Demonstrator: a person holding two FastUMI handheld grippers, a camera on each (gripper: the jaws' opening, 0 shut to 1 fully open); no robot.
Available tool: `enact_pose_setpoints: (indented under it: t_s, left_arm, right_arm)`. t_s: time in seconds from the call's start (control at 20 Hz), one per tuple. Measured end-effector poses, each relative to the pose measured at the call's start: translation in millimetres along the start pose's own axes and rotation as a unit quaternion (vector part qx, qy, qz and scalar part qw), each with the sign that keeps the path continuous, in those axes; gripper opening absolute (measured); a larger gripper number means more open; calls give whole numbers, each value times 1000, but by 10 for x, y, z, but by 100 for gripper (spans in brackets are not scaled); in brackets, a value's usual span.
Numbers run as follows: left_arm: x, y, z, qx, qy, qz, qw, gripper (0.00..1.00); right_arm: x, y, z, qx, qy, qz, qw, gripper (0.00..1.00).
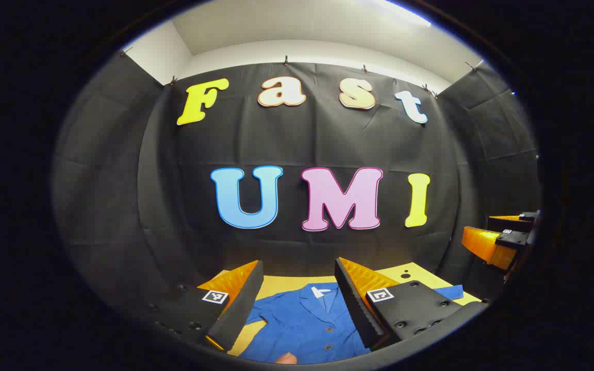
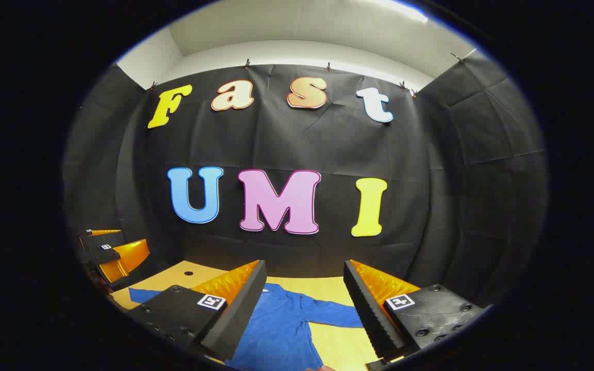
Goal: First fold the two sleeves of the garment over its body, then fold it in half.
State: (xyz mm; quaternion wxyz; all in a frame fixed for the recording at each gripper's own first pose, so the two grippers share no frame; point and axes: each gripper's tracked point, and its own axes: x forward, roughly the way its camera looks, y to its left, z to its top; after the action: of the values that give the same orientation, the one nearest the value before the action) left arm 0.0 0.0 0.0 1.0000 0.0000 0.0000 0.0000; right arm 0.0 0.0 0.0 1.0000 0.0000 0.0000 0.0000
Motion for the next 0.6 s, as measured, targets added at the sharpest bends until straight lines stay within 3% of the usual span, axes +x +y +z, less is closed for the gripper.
enact_pose_setpoints:
  t_s: [0.05, 0.6]
  left_arm:
    - [-3, -16, -1, -1, 1, -1, 1000, 80]
    - [-130, 72, -28, 3, 1, 2, 1000, 80]
  right_arm:
    - [-7, -20, -19, -3, 2, -2, 1000, 96]
    - [-6, 117, -79, -10, 11, 12, 1000, 96]
